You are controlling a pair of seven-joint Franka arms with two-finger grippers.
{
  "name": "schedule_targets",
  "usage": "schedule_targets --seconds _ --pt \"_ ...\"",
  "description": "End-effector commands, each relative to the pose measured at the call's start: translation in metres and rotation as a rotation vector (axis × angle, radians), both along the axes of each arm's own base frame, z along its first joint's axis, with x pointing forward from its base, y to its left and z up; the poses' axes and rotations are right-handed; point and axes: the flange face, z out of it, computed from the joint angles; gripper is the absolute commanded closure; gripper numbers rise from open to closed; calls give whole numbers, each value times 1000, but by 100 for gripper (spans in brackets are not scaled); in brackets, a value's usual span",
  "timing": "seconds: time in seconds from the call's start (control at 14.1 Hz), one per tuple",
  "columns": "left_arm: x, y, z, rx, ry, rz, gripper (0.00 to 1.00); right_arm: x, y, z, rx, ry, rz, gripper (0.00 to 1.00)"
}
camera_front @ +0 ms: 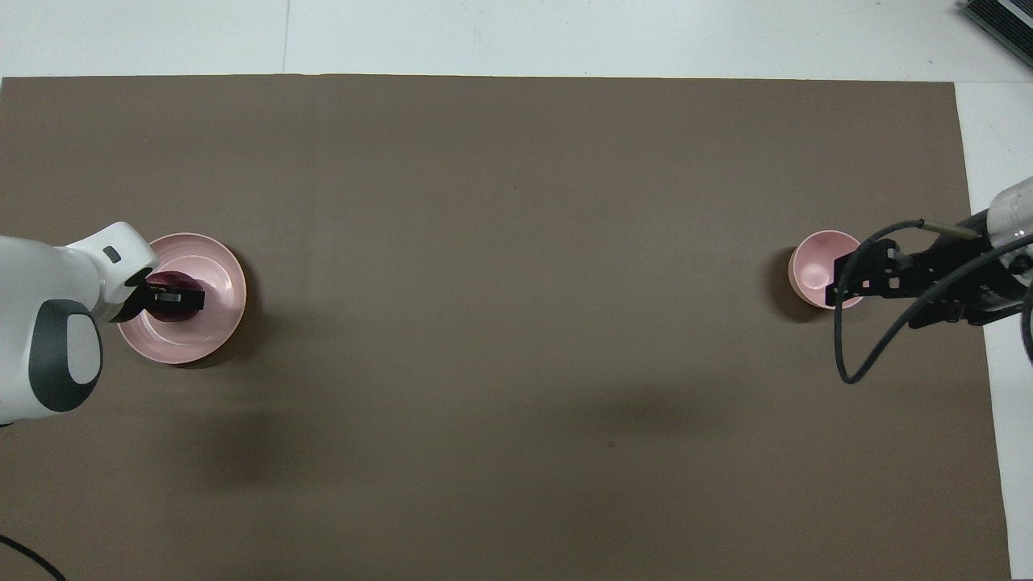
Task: Move apple from plate to bowl
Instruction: 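Grasp and lift the apple with the left gripper while the right gripper rises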
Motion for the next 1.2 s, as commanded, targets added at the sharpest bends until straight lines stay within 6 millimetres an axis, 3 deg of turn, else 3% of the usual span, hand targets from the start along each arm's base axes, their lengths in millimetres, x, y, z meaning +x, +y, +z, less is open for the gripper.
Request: schedule_targets --seconds 0.0,0.14,0.5,0.64,0.78,0.92,0.99,1.13 --pt "8 14 6 5 -27 20 100 -1 3 -6 70 57 -99 0" --pt "13 12 16 6 -41 9 100 -2 9 -8 60 75 -150 0" --pt "2 -12 49 -47 23 -5 100 11 26 -51 200 222 -353 0" --pt "9 -38 67 -162 17 24 100 18 33 -65 255 291 -444 0" --pt "16 -72 74 -235 13 18 100 23 43 -71 293 340 -542 0" --pt "15 -96 75 -283 20 5 100 29 54 -91 341 389 -593 0" --pt "14 -112 76 -331 22 10 100 32 63 -97 356 392 -615 0" --pt "10 -139 77 -423 40 20 100 33 101 -104 355 393 -636 0"
